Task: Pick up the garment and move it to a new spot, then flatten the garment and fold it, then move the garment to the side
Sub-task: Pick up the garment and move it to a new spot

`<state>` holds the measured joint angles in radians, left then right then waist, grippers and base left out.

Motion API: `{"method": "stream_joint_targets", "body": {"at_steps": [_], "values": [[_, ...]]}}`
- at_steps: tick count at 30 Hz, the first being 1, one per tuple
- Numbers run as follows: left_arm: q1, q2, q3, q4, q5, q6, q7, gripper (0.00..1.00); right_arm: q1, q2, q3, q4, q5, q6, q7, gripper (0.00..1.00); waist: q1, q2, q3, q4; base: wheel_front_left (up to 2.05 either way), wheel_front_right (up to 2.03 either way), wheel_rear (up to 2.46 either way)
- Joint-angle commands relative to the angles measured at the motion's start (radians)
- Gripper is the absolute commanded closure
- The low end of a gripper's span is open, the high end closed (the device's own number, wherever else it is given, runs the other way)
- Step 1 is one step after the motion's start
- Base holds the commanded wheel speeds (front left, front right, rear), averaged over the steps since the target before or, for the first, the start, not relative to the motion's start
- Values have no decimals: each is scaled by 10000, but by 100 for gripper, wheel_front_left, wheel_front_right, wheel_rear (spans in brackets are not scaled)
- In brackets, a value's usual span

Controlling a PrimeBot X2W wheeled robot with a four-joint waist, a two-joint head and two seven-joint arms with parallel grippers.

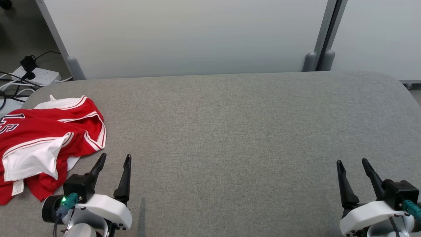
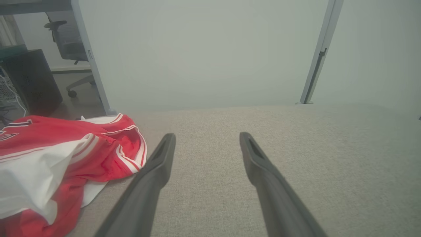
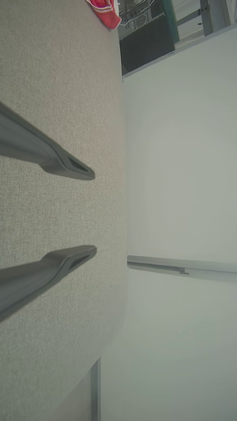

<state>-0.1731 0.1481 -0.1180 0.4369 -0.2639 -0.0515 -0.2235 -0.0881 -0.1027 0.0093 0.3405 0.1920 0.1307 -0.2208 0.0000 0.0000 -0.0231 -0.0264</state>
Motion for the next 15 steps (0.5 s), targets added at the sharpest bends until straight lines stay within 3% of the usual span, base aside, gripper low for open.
{"method": "stream_joint_targets", "body": {"at_steps": [1,8,15], "values": [[-716,253,294,-130,355,75,-190,0,-270,-189,223,-195,-353,0,-217,0,0,0,-4,12,0,0,0],[-849,243,312,-4,972,102,-383,0,-228,-241,282,-232,-1071,0,-410,0,0,0,-18,104,0,0,0],[-856,167,382,158,814,72,-383,0,-216,-193,231,-286,-914,0,-410,0,0,0,-11,571,0,0,0]]}}
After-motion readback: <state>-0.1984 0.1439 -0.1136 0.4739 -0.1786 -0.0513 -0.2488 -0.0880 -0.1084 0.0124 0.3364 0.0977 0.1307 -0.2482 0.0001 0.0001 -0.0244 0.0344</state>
